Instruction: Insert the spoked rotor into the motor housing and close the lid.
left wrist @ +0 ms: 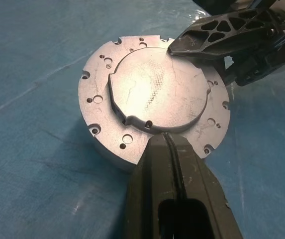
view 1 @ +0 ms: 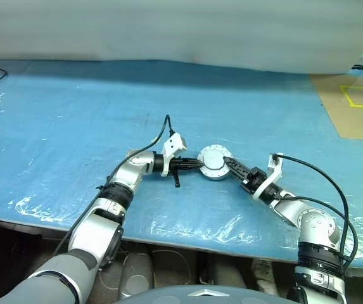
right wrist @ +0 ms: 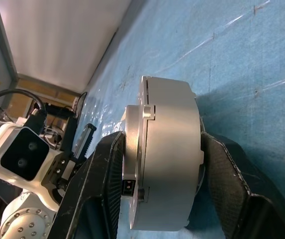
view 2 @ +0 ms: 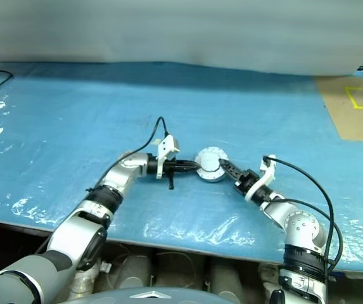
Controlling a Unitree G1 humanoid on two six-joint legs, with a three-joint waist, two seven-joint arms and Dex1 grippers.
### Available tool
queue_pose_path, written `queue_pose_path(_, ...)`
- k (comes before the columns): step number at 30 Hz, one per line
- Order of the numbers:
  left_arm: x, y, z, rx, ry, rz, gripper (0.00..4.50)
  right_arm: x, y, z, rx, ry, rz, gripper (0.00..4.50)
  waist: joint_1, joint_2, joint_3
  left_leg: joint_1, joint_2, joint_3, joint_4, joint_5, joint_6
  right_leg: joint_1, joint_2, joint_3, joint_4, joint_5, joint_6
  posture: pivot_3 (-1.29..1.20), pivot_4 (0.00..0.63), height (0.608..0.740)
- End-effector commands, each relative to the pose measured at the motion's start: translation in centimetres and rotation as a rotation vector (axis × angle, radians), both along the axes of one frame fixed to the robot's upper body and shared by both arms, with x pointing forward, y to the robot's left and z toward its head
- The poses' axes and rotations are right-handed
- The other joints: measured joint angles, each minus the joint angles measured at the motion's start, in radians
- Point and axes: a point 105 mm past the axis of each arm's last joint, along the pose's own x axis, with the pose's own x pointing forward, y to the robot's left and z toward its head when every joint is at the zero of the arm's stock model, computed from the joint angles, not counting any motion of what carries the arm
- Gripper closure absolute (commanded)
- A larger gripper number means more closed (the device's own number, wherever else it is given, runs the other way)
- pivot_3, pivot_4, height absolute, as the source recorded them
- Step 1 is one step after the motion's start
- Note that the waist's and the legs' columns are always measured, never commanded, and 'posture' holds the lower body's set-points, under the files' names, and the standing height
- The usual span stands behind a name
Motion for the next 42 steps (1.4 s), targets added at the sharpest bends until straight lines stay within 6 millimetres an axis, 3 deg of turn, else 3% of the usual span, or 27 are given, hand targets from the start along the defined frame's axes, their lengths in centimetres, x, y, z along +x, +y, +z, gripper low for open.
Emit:
queue_pose_path(1,-0.6,-0.7,-0.5,0.016,0.005,-0.024,4.50,-0.3,2.4,0.5,0.058,-0.013,0.085,2.44,0.000,0.000,0.000,0.000,0.000,0.000,0.000,0.000,0.000,0.000,0.000,0.000,0.000,0.000,0.000,0.00,0.150,0.740)
queue_pose_path(8,-0.7,-0.7,-0.5,0.014,0.007,-0.021,4.50,0.1,2.4,1.1,0.121,-0.015,0.051,2.49,-0.001,0.000,0.000,-0.001,0.000,0.000,0.000,0.000,0.000,-0.001,0.000,0.000,0.000,0.000,0.000,0.00,0.150,0.740)
queue_pose_path(11,-0.6,-0.6,-0.2,-0.002,0.009,-0.011,4.50,0.3,2.5,0.9,0.117,-0.001,0.044,3.24,0.000,0.001,0.000,0.000,0.000,0.000,0.000,0.000,0.000,-0.001,0.000,0.000,0.000,0.000,0.000,0.00,0.150,0.740)
queue_pose_path(15,0.0,-0.3,0.8,-0.071,0.031,0.050,4.50,0.4,2.8,1.0,0.104,-0.008,0.047,3.24,-0.001,0.001,0.000,0.000,0.000,0.000,0.000,0.000,0.000,0.000,0.000,0.000,0.001,0.000,0.000,0.00,0.150,0.740)
queue_pose_path(20,-0.5,0.6,1.5,-0.130,0.061,0.083,4.50,0.6,2.9,-0.5,0.055,0.045,0.033,3.24,-0.009,0.001,0.000,-0.001,0.000,0.000,0.000,0.000,0.000,-0.001,0.000,0.000,0.001,0.000,0.000,0.00,0.150,0.740)
queue_pose_path(26,-0.8,2.5,6.7,-0.334,0.112,0.079,4.50,0.8,2.5,-2.4,0.044,0.124,0.006,3.34,-0.029,0.001,0.000,-0.001,0.000,0.000,0.000,0.000,-0.001,-0.001,0.000,0.000,0.001,0.000,-0.001,0.00,0.150,0.740)
queue_pose_path(29,-1.3,3.4,7.8,-0.388,0.163,0.081,4.50,1.1,2.2,-2.4,0.096,0.144,-0.023,3.34,-0.036,0.002,-0.001,-0.001,0.001,0.001,0.000,0.000,-0.001,-0.001,0.000,0.000,0.003,-0.001,-0.002,0.00,0.150,0.740)
queue_pose_path(34,0.1,5.5,9.3,-0.518,0.258,0.215,4.50,1.5,2.5,-1.1,0.193,0.138,-0.031,3.34,-0.041,0.002,-0.001,0.000,0.001,0.001,0.001,0.000,-0.001,-0.001,0.000,0.000,0.005,-0.001,-0.003,0.00,0.150,0.740)
queue_pose_path(39,1.9,8.4,8.4,-0.622,0.343,0.384,4.50,2.1,4.3,3.7,0.337,0.020,0.034,3.34,-0.047,0.002,0.000,-0.002,0.001,0.001,0.001,0.001,-0.001,-0.005,0.001,0.000,0.005,-0.001,-0.003,0.00,0.150,0.740)
queue_pose_path(42,2.0,10.4,8.9,-0.754,0.391,0.417,3.88,2.6,5.6,6.7,0.388,-0.041,0.082,3.34,-0.049,0.003,0.001,-0.010,0.000,0.001,0.001,0.002,-0.003,-0.013,0.001,0.000,0.006,-0.001,-0.003,0.00,0.150,0.740)
